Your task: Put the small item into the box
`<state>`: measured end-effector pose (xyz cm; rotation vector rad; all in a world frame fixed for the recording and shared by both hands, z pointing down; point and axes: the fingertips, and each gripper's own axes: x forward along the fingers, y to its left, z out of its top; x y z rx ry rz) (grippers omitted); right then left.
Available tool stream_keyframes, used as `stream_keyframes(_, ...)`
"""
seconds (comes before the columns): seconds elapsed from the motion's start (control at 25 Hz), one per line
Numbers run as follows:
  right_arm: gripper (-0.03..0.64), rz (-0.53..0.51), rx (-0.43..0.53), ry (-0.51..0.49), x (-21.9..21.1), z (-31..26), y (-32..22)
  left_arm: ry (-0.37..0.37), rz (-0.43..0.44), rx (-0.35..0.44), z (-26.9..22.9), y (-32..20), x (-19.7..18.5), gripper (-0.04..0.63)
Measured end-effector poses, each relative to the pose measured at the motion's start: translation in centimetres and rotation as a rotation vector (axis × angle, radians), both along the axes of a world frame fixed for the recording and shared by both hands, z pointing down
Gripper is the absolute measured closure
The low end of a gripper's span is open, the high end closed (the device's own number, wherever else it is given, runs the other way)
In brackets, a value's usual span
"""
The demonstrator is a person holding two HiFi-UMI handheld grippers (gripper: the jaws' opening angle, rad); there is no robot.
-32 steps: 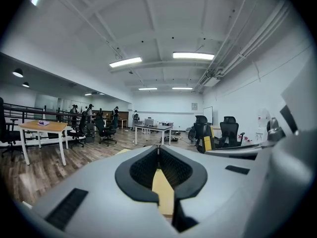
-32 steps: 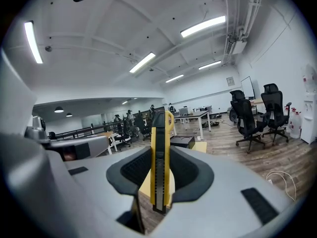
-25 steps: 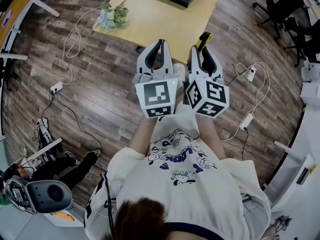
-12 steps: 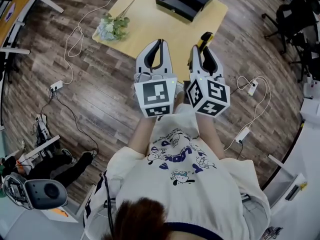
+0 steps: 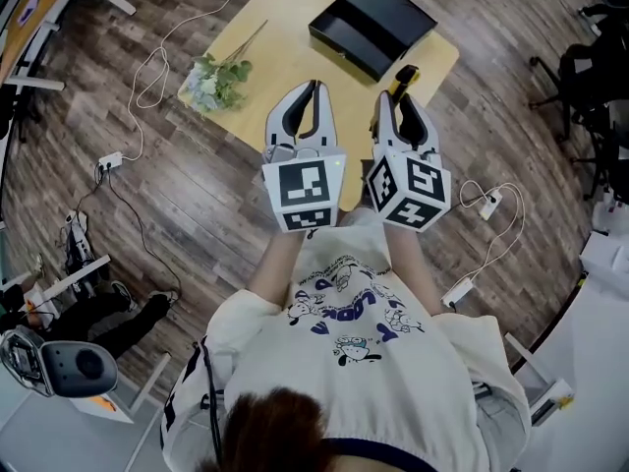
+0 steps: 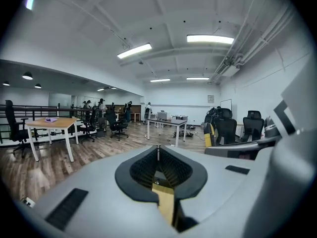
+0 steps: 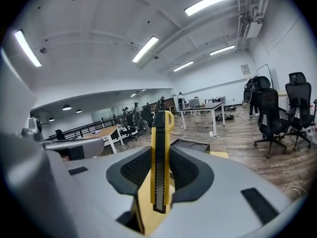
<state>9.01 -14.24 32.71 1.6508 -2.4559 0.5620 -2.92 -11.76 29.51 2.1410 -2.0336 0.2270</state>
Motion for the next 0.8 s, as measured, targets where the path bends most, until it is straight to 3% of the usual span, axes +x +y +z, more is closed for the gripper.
stream_keyframes(0.8, 0.489, -0.119, -0.076, 0.07, -0.2, 5.0, -14.2, 0.017, -0.075, -0.131, 5.9, -11.5, 0.0, 0.572)
